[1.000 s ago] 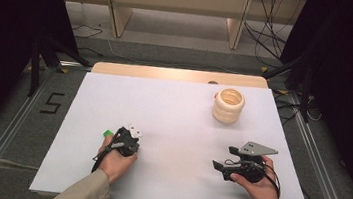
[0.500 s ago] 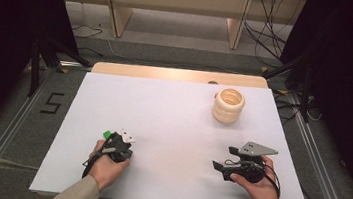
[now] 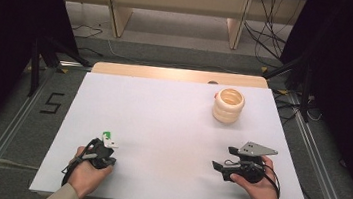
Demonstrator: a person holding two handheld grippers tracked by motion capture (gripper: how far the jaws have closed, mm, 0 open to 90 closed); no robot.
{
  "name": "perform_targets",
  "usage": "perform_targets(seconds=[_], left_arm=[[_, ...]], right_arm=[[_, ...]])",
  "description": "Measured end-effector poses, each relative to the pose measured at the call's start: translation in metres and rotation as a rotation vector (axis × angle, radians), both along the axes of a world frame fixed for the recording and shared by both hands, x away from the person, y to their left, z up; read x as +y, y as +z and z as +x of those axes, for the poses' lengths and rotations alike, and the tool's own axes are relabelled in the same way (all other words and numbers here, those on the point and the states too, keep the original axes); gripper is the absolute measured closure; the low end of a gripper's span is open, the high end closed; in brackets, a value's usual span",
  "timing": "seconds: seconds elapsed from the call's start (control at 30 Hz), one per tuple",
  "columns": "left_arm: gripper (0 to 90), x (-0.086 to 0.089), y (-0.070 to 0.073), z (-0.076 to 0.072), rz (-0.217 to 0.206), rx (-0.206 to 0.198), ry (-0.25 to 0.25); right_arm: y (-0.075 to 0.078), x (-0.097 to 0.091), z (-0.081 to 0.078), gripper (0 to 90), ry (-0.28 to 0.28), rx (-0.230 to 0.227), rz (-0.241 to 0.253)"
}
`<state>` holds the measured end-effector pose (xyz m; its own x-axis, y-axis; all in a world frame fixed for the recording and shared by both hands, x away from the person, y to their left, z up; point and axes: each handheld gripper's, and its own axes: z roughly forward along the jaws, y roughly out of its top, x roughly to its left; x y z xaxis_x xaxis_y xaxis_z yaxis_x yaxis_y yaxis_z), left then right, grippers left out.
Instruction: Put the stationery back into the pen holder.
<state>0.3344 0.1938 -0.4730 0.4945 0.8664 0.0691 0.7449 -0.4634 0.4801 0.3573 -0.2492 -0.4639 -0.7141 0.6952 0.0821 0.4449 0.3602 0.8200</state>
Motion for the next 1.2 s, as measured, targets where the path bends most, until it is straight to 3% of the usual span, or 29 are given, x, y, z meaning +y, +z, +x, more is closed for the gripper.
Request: perform_targets(seconds=[0.3, 0.43, 0.53, 0.73, 0.9, 0.97, 1.03, 1.1, 1.2], left_arm=[[89.8, 0.028, 0.001, -0.002, 0.022, 0.027, 0.078], [89.8, 0.040, 0.002, 0.000, 0.080, 0.020, 0.109], [89.8, 0.047, 0.002, 0.003, 0.085, 0.028, 0.130], [89.5, 0.051, 0.006, 0.007, 0.099, 0.030, 0.107], [76.6, 0.047, 0.018, 0.014, 0.092, 0.031, 0.058], [68.8, 0.047, 0.022, 0.020, 0.095, 0.038, 0.060], [60.1, 0.048, 0.025, 0.030, 0.105, 0.087, 0.057], [55.7, 0.049, 0.026, 0.039, 0.100, 0.106, 0.061], [49.8, 0.051, 0.025, 0.053, 0.104, 0.167, 0.058]], right_arm=[[0.000, 0.000, 0.000, 17.3, 0.002, 0.001, -0.003], [0.000, 0.000, 0.000, 17.3, 0.003, 0.000, -0.003], [0.000, 0.000, 0.000, 17.3, 0.003, 0.000, -0.003], [0.000, 0.000, 0.000, 17.3, 0.002, 0.000, -0.002], [0.000, 0.000, 0.000, 17.3, 0.000, 0.002, -0.002], [0.000, 0.001, 0.000, 17.3, 0.001, 0.002, -0.002], [0.000, 0.000, 0.000, 17.3, 0.002, 0.000, -0.001], [0.000, 0.000, 0.000, 17.3, 0.001, -0.001, 0.001], [0.000, 0.000, 0.000, 17.3, 0.001, 0.000, 0.002]])
